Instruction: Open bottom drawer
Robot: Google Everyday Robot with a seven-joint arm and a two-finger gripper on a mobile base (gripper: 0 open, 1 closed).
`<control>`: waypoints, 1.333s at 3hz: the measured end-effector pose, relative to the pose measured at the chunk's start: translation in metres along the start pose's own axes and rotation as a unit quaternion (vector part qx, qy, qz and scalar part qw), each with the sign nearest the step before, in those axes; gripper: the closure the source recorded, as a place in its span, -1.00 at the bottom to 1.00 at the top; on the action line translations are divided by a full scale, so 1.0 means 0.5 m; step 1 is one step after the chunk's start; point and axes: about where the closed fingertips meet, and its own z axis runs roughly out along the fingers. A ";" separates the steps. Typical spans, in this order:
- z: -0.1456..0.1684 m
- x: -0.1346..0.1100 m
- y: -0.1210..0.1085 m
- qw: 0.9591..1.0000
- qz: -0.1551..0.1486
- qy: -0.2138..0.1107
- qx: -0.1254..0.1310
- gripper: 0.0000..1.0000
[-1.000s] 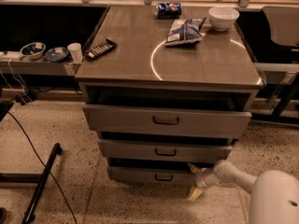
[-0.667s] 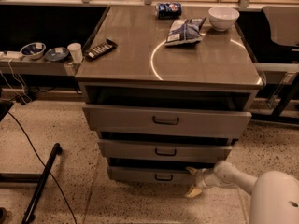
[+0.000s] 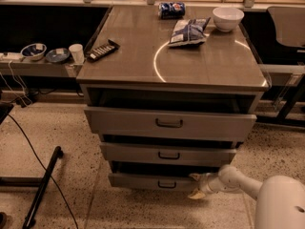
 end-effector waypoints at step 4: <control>-0.021 -0.008 0.191 0.995 -0.001 -0.042 -0.088 -0.24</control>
Offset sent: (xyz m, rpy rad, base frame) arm -0.0722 0.0042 0.0256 0.0865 0.0188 0.0881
